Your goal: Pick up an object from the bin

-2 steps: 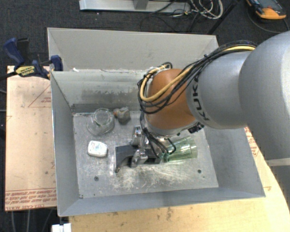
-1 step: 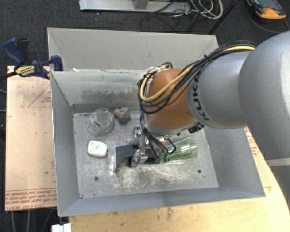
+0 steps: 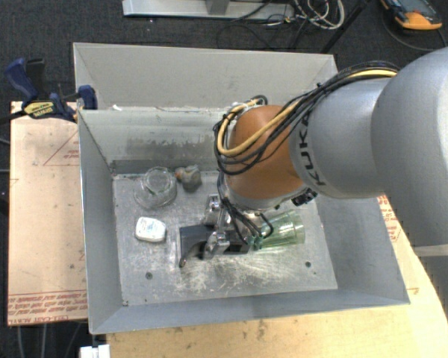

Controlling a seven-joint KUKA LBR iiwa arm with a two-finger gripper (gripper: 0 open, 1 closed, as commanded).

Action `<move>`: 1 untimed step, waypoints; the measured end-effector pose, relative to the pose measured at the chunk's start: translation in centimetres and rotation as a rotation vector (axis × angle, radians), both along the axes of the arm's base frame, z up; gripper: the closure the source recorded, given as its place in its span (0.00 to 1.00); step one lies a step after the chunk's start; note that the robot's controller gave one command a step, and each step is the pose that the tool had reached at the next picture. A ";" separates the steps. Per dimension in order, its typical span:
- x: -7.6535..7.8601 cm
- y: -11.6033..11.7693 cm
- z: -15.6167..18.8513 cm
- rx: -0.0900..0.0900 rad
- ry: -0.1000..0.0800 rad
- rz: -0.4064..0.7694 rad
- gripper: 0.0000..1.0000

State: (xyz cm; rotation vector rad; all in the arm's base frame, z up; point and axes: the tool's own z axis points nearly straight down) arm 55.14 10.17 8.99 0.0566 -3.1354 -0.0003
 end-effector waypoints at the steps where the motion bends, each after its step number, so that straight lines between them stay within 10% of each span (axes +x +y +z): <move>1: -0.3 0.0 2.1 -0.002 0.009 0.000 1.00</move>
Offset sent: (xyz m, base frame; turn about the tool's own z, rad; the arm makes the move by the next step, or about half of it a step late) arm 0.0000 -0.0001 0.0437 0.0000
